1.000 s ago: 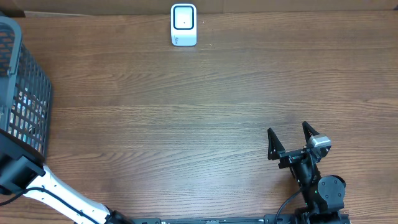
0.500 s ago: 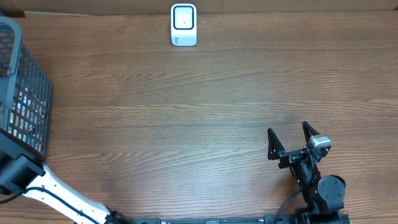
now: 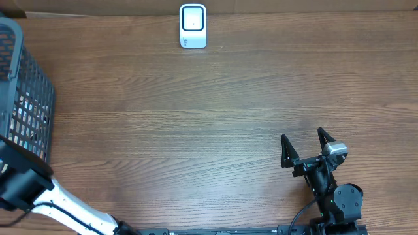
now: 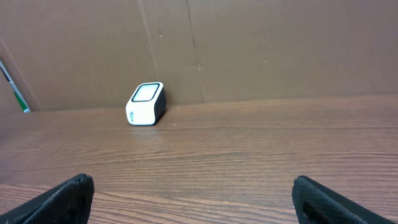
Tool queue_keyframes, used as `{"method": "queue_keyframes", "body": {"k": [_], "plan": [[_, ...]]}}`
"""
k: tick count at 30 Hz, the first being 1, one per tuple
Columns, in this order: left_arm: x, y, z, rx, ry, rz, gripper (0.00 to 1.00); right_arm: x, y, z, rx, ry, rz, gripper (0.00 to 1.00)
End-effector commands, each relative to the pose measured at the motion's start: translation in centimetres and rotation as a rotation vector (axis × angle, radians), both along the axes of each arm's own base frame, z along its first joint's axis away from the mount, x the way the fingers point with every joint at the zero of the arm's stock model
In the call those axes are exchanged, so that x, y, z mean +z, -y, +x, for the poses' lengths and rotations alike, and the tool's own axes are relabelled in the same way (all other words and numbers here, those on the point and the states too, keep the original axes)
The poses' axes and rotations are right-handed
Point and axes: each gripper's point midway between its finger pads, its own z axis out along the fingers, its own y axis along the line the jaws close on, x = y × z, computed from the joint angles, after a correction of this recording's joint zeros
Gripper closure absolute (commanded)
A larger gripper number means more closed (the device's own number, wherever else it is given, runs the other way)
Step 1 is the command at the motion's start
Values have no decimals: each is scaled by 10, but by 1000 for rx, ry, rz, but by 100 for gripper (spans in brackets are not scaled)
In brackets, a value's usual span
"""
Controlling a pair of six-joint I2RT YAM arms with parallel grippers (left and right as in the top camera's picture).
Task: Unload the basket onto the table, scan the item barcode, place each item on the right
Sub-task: 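Lower the left gripper into the basket and grasp the green-lidded jar, then carry the jar with the left gripper to the table center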
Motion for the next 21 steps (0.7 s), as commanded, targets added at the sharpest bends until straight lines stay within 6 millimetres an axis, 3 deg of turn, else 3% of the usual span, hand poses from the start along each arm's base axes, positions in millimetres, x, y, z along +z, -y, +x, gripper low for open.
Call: {"method": "queue_keyframes", "body": {"k": [1, 5, 8, 13, 17, 21], "plan": [[146, 33, 7, 28, 266, 174, 65, -2, -1, 0, 6, 4, -3, 0], [219, 66, 1, 13, 414, 257, 68, -2, -1, 0, 6, 4, -3, 0], [272, 100, -7, -25, 529, 302, 68, -2, -1, 0, 6, 4, -3, 0], [332, 190, -2, -277, 723, 244, 70, -2, -1, 0, 6, 4, -3, 0], [345, 260, 0, -466, 775, 143, 69, -2, -1, 0, 6, 4, -3, 0], [318, 322, 2, -600, 695, -4, 69, -2, -1, 0, 6, 4, -3, 0]]}}
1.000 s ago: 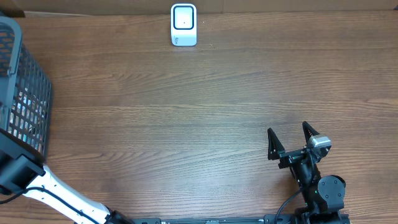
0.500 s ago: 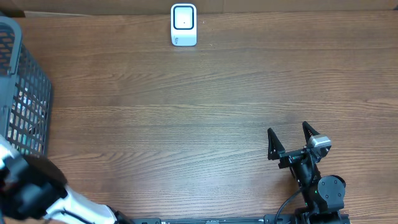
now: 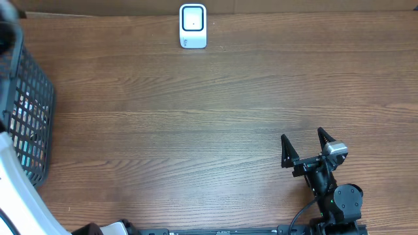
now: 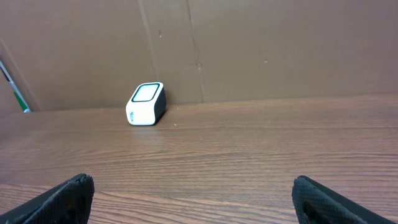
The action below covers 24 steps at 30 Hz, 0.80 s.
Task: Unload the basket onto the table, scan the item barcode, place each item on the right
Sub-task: 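Carry the jar with the left gripper to the table center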
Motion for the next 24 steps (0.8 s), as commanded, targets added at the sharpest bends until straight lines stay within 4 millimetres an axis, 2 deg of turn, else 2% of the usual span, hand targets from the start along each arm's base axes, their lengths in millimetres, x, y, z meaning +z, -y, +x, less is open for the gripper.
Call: {"method": "queue_keyframes", "body": {"k": [1, 2, 3, 4, 11, 14, 21, 24], "plan": [[-20, 65, 6, -200, -78, -89, 70, -2, -1, 0, 6, 4, -3, 0], [-29, 77, 6, -229, -119, -104, 70, -2, -1, 0, 6, 4, -3, 0], [-53, 100, 6, -284, -217, -132, 71, -2, -1, 0, 6, 4, -3, 0], [-67, 113, 6, -316, -278, -147, 73, -2, -1, 0, 6, 4, -3, 0], [-147, 181, 23, -487, -584, -186, 73, -2, -1, 0, 6, 4, -3, 0], [-184, 211, 32, -549, -705, -189, 80, -2, -1, 0, 6, 4, -3, 0], [-284, 296, 42, -703, -993, -150, 85, -2, -1, 0, 6, 4, -3, 0], [-323, 324, 39, -735, -1087, -134, 85, -2, -1, 0, 6, 4, -3, 0]]}}
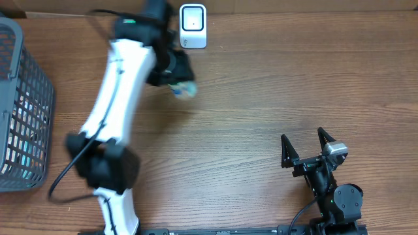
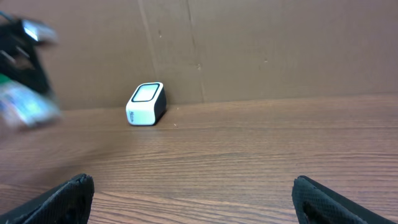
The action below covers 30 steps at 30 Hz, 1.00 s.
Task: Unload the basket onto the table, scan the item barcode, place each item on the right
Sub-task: 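Carry the jar with the left gripper to the table center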
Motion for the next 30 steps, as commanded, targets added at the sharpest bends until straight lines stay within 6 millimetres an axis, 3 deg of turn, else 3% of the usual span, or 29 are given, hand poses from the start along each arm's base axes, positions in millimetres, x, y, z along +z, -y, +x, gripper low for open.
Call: {"method": "queue_keyframes", "body": {"k": [1, 6, 11, 17, 30], "plan": [[-39, 37, -5, -48, -89, 6, 85, -2, -1, 0, 6, 4, -3, 0], [-94, 68, -11, -90, -174, 45, 83, -2, -1, 0, 6, 4, -3, 0], [-126, 89, -14, -112, -204, 61, 81, -2, -1, 0, 6, 4, -3, 0], [-131, 99, -7, -136, -145, 91, 63, -2, -1, 0, 6, 4, -3, 0], [-131, 97, -15, -143, -170, 107, 38, -2, -1, 0, 6, 4, -3, 0]]}}
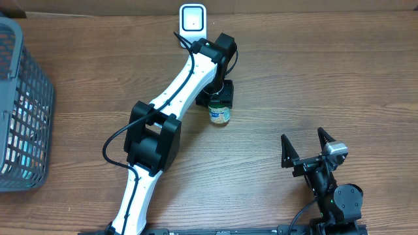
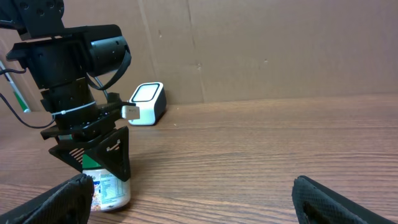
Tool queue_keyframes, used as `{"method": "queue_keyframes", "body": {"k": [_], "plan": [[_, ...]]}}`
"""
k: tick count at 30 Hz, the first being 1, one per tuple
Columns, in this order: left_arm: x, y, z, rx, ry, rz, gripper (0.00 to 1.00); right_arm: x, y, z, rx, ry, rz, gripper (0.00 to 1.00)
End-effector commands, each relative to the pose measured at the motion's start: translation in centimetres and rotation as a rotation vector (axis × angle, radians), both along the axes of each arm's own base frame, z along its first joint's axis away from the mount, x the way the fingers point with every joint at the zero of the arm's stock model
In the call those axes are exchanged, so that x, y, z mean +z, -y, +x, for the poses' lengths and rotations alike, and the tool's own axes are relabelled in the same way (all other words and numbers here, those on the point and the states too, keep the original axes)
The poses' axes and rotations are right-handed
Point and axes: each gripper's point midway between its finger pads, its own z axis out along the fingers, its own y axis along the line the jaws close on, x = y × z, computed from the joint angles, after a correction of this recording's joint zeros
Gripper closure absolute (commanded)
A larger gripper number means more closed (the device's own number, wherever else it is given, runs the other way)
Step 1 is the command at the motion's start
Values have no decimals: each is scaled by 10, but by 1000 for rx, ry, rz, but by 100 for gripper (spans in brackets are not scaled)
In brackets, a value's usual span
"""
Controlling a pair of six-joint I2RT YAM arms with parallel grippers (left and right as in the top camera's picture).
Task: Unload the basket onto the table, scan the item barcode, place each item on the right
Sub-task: 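Carry the jar with the left gripper to the table center, then release the jar upright and withdraw the left gripper to the basket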
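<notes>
A small jar (image 1: 220, 114) with a green lid and a white printed label stands upright on the wood, a little in front of the white barcode scanner (image 1: 192, 25). My left gripper (image 1: 221, 96) reaches down over it from the long white arm, its black fingers (image 2: 111, 155) shut on the jar's lid. The right wrist view shows the jar (image 2: 107, 188) at lower left and the scanner (image 2: 147, 102) behind it by the cardboard wall. My right gripper (image 1: 305, 145) rests open near the front right, with nothing between its fingers (image 2: 318, 198).
A grey mesh basket (image 1: 29, 98) holding packaged goods stands at the left edge. A brown cardboard wall (image 2: 280, 50) runs along the back of the table. The left arm (image 1: 173, 91) stretches diagonally over the table's middle.
The left arm with the jar has moved from just left of the scanner to the right and nearer the front. The jar now stands on the table. The right arm has stayed still.
First the left arm was low at the front left beside the basket. Then it showed only as a blur at the left edge by the basket. Then it was out by the scanner with the jar. Now the jar stands in front of the scanner.
</notes>
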Motion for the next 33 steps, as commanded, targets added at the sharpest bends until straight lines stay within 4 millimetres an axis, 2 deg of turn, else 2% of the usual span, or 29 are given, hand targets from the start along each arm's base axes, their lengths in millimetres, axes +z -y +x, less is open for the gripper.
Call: {"method": "queue_keyframes", "body": {"k": [1, 6, 12, 17, 21, 26, 29, 31, 33], "plan": [[-4, -1, 0, 4, 0, 24, 36, -2, -1, 0, 6, 4, -4, 0], [0, 1, 0, 4, 0, 16, 32, -2, -1, 0, 6, 4, -4, 0], [14, 3, 3, -3, 16, 8, 31, -2, -1, 0, 6, 4, -4, 0], [45, 5, 17, -15, 82, -13, 30, -2, -1, 0, 6, 4, -4, 0], [89, -8, 32, 8, 170, -2, 30, -2, -1, 0, 6, 4, -4, 0], [168, -43, 40, 69, 313, -12, 29, -2, -1, 0, 6, 4, -4, 0], [218, -56, 43, 58, 422, -111, 30, -2, -1, 0, 6, 4, -4, 0], [251, -74, 40, 94, 497, -136, 29, -2, -1, 0, 6, 4, -4, 0], [291, -102, 30, 145, 587, -155, 28, -2, -1, 0, 6, 4, -4, 0]]}}
